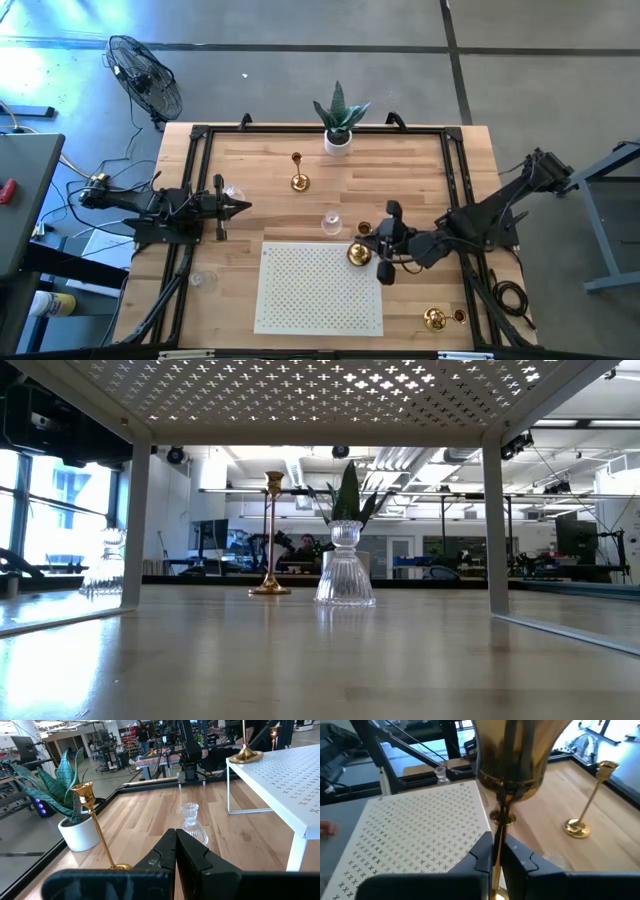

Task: Pick & Place candle stick holders
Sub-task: Put the middle candle holder on the shelf

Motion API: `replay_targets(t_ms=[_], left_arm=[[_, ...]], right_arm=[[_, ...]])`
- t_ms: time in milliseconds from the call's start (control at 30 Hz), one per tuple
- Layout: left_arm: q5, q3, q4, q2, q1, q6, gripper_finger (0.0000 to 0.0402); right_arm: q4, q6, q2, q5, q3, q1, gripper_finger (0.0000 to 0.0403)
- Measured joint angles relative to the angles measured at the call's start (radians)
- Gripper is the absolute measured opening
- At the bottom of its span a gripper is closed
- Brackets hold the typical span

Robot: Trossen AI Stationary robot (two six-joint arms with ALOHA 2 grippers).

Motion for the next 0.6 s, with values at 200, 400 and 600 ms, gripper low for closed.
replay_targets(t_ms=[200,400,600], left_arm=[[0.000,0.000,0.000,0.000,0.000,0.000,0.0001],[0.000,0.000,0.000,0.000,0.000,0.000,0.0001],[0.000,0.000,0.000,0.000,0.000,0.000,0.0001]], right_arm=[[0.046,0.025,-0.002,-0.015,-0.045,0.001,0.0031],[0.037,0.014,0.000,-0.041,-0.047,0.001,0.0028],[0.036,0.010,0.000,-0.093,-0.047,0.000,0.0037]])
